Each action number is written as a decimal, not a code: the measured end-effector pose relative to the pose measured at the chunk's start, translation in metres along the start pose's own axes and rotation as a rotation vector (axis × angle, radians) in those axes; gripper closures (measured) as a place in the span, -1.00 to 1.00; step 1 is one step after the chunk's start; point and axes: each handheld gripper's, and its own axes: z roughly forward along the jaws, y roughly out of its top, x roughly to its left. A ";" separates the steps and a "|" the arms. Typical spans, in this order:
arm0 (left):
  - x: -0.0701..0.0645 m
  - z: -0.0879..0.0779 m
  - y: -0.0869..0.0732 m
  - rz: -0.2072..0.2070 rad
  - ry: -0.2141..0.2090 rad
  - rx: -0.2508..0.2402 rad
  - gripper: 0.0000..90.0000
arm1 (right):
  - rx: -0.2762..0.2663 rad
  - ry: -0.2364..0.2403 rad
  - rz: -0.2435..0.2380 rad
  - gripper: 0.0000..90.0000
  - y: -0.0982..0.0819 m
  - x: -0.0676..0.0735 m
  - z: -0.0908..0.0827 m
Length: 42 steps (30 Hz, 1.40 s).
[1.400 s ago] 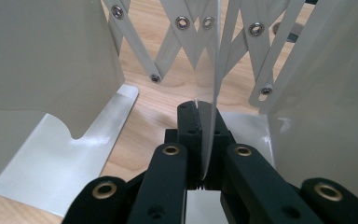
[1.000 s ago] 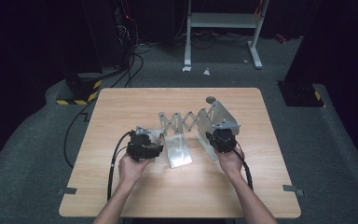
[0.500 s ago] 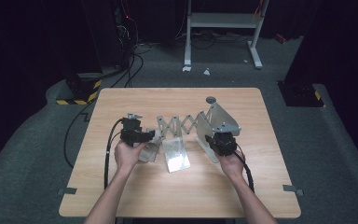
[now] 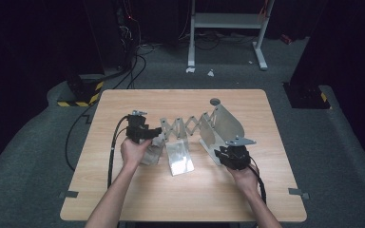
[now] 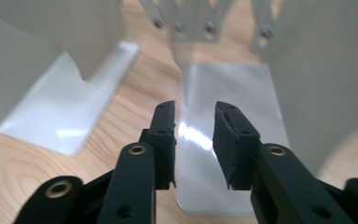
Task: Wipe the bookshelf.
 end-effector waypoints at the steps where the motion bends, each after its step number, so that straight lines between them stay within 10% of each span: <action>1: 0.000 0.000 0.000 0.000 0.000 0.000 -0.19 | 0.000 0.000 0.000 0.50 0.000 0.000 0.000; 15: 0.001 -0.001 0.005 -0.001 -0.002 -0.013 -0.16 | 0.139 -0.059 -0.039 0.52 -0.037 0.000 0.005; 42: -0.005 -0.005 -0.001 0.023 -0.080 -0.013 -0.16 | 0.110 -0.082 -0.021 0.56 -0.022 -0.009 0.026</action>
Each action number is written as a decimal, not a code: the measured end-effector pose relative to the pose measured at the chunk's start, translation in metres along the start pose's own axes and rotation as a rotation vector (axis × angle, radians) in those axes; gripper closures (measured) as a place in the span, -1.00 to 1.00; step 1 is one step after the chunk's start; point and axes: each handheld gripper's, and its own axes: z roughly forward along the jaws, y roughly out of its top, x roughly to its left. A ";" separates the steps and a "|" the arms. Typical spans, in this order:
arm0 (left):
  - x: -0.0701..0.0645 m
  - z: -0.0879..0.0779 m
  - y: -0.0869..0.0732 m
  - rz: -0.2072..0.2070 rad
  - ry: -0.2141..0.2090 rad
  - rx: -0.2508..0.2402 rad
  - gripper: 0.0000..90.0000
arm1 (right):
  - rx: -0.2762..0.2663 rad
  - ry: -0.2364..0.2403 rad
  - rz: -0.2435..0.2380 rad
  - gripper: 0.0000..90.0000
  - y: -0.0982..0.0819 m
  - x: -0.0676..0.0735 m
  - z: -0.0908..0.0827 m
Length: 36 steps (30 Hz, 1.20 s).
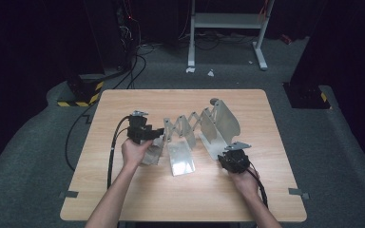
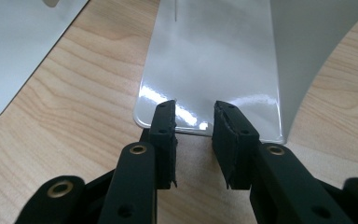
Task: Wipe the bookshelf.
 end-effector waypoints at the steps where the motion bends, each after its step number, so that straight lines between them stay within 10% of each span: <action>1: 0.000 -0.001 0.000 0.003 -0.002 0.000 -0.17 | 0.003 0.001 0.003 0.56 0.001 0.000 0.001; 25: 0.004 -0.001 0.005 -0.005 -0.019 0.009 -0.24 | 0.023 0.011 0.010 0.58 0.013 -0.007 0.009; 36: 0.010 0.021 0.008 -0.031 0.028 0.091 -0.27 | 0.003 0.067 0.069 0.49 0.032 0.000 0.003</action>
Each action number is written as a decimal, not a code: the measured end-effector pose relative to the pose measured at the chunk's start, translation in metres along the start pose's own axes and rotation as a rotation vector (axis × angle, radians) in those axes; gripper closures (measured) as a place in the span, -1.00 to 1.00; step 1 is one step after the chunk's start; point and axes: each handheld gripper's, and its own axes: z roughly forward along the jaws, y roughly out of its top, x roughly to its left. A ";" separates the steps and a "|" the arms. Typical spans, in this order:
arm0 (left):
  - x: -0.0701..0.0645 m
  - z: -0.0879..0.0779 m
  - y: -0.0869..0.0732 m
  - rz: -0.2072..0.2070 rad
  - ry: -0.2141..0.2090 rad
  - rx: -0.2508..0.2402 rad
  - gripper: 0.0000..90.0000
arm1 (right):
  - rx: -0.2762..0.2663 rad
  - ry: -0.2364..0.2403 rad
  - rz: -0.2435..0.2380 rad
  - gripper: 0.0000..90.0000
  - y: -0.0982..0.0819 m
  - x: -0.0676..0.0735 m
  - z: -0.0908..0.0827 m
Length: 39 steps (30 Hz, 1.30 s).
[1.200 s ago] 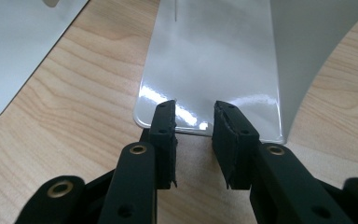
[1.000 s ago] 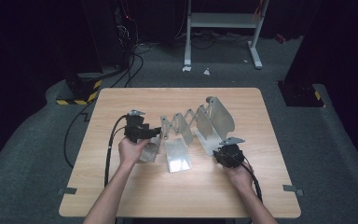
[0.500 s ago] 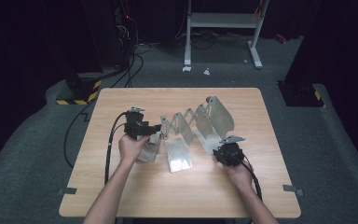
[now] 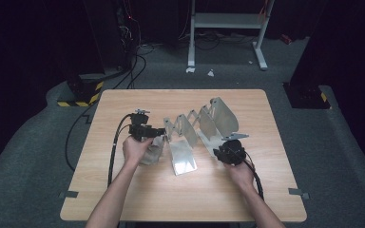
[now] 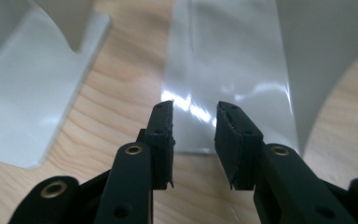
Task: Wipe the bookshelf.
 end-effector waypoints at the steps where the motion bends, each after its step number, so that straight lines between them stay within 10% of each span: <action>1: 0.001 0.001 0.000 0.000 0.005 0.002 -0.27 | -0.005 0.007 0.002 0.49 0.003 0.001 -0.001; 13: 0.002 -0.001 -0.005 0.013 -0.033 -0.020 -0.28 | -0.049 0.006 0.023 0.50 0.047 0.004 0.001; 39: 0.004 -0.004 -0.001 -0.005 0.030 -0.021 -0.28 | -0.053 -0.036 -0.038 0.97 0.063 0.015 0.000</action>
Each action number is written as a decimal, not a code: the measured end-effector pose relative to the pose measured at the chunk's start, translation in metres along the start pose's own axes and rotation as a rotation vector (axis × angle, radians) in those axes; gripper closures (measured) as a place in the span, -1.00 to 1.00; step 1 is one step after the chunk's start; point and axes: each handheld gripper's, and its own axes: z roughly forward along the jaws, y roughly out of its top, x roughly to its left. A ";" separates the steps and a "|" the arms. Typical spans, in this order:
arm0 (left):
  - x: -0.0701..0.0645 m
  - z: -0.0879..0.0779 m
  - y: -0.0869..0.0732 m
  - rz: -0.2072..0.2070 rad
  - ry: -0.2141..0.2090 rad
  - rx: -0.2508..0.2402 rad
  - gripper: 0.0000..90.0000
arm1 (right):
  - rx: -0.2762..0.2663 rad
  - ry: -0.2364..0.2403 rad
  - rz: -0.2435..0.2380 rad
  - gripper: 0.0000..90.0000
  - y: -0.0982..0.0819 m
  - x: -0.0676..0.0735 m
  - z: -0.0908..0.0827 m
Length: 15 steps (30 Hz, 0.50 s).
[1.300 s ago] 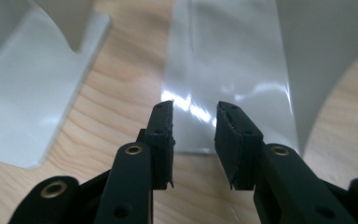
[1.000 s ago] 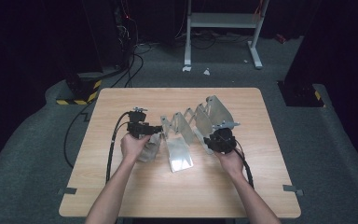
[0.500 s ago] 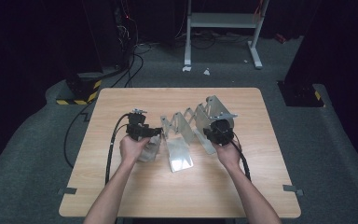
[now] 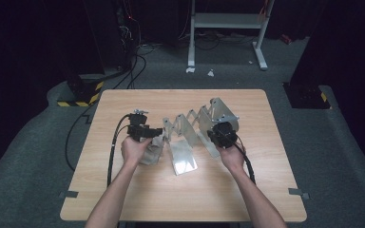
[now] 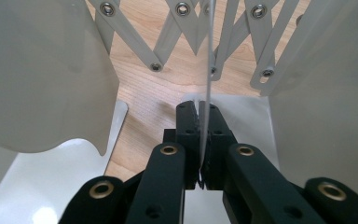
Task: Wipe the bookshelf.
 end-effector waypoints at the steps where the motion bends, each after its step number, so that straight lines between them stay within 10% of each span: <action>1: 0.000 0.001 0.001 -0.001 -0.001 0.001 -0.29 | 0.000 0.000 -0.003 0.97 0.000 0.000 0.000; 15: -0.003 0.002 0.001 0.016 -0.020 0.007 -0.32 | 0.001 0.012 -0.008 0.97 0.002 0.004 0.001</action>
